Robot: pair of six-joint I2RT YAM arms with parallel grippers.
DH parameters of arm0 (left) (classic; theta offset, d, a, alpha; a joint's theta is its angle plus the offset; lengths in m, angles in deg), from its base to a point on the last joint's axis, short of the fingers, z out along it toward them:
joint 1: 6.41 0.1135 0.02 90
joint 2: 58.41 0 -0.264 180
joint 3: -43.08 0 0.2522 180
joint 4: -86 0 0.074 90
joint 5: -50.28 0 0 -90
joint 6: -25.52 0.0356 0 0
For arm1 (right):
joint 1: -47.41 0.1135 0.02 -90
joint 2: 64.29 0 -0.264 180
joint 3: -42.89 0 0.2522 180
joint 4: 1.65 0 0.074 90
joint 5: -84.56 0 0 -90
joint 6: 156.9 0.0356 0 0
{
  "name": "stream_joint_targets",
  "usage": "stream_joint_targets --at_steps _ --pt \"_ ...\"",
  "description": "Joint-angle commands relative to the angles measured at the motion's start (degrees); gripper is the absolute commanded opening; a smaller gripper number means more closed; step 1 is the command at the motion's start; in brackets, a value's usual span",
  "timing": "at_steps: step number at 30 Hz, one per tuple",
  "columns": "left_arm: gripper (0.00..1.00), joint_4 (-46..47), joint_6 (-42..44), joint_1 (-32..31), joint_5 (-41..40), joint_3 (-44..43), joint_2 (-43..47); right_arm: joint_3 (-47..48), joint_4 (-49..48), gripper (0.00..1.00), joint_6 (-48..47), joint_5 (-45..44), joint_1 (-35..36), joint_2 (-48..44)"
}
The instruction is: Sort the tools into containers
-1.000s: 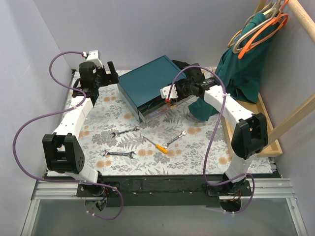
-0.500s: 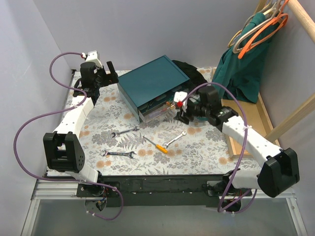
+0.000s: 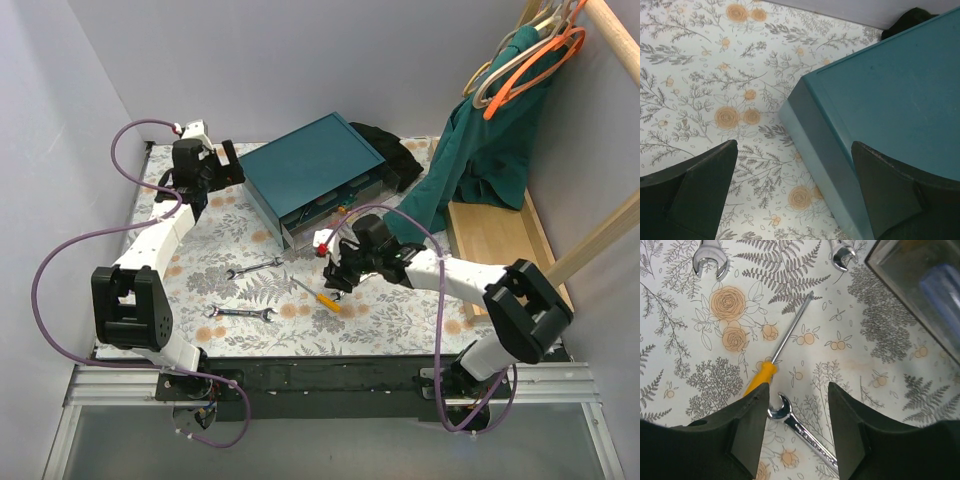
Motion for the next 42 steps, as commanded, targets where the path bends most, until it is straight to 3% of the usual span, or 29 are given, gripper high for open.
stream_joint_targets --at_steps 1,9,16,28,34,42 --pt "0.98 -0.79 0.39 -0.19 -1.22 1.11 3.23 1.75 -6.98 0.57 3.97 -3.95 3.78 4.71" --pt "0.98 -0.96 0.39 -0.19 -1.66 2.51 4.11 2.29 -5.75 0.54 7.14 -12.91 7.64 8.41" --pt "0.98 -0.7 0.39 -0.1 -2.02 3.66 4.29 3.6 -1.45 0.43 6.44 -16.35 8.97 12.37" --pt "0.98 -0.44 0.04 -0.19 -1.49 3.57 4.38 4.91 -2.06 0.43 9.86 -20.22 9.14 6.66" --pt "0.98 -0.52 -0.93 -0.19 -0.7 3.92 5.08 4.84 -2.76 0.44 12.85 -15.74 10.28 0.95" --pt "0.98 -0.44 -1.28 -0.19 -1.4 3.31 5.78 3.52 -3.9 0.5 14.88 -16.08 12.66 5.24"
